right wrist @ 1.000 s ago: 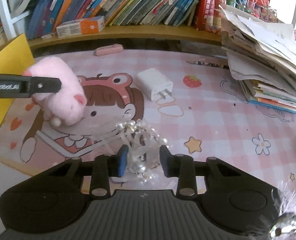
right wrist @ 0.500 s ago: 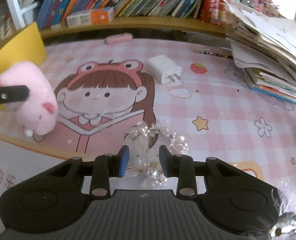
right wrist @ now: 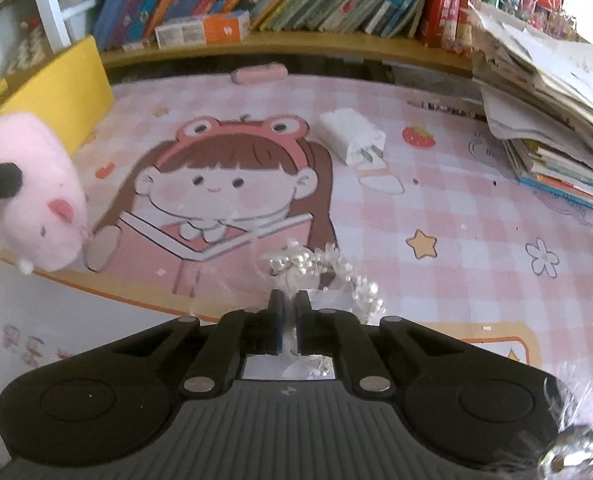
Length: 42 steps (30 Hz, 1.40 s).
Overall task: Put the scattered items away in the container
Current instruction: 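Lift the plush pig and pearl bracelet and carry both toward the yellow box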
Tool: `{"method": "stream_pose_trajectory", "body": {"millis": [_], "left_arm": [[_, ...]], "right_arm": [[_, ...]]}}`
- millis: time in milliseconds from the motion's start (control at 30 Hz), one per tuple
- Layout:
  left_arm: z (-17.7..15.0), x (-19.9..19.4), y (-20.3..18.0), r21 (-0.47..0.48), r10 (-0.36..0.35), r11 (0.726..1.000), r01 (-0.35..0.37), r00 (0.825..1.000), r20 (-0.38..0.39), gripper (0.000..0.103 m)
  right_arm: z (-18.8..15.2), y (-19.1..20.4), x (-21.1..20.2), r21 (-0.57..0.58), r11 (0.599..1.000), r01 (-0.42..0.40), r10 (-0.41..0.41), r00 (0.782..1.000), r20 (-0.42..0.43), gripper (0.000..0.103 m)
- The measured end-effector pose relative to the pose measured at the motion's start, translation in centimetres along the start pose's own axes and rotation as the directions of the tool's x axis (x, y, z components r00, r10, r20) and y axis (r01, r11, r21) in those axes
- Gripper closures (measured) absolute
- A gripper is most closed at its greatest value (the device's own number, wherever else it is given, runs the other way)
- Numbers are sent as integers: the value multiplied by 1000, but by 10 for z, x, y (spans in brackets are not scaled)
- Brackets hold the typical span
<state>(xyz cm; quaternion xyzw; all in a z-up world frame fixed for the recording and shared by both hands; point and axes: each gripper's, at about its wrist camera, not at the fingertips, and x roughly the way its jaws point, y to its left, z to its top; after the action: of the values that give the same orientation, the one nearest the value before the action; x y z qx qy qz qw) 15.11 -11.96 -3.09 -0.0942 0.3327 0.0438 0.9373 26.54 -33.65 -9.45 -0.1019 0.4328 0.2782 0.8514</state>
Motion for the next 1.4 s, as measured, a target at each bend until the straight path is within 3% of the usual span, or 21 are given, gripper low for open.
{"method": "stream_pose_trajectory", "body": {"millis": [333, 800, 1400], "left_arm": [[5, -26, -1, -6, -3, 1000, 4, 998, 61, 51], [2, -56, 12, -39, 18, 999, -14, 996, 92, 51], [-4, -80, 47, -29, -49, 998, 52, 993, 106, 51]], "right_arm": [[11, 11, -34, 25, 998, -65, 63, 995, 81, 97], [13, 35, -48, -8, 992, -130, 130, 987, 97, 97], [5, 75, -57, 17, 996, -86, 84, 993, 88, 97]]}}
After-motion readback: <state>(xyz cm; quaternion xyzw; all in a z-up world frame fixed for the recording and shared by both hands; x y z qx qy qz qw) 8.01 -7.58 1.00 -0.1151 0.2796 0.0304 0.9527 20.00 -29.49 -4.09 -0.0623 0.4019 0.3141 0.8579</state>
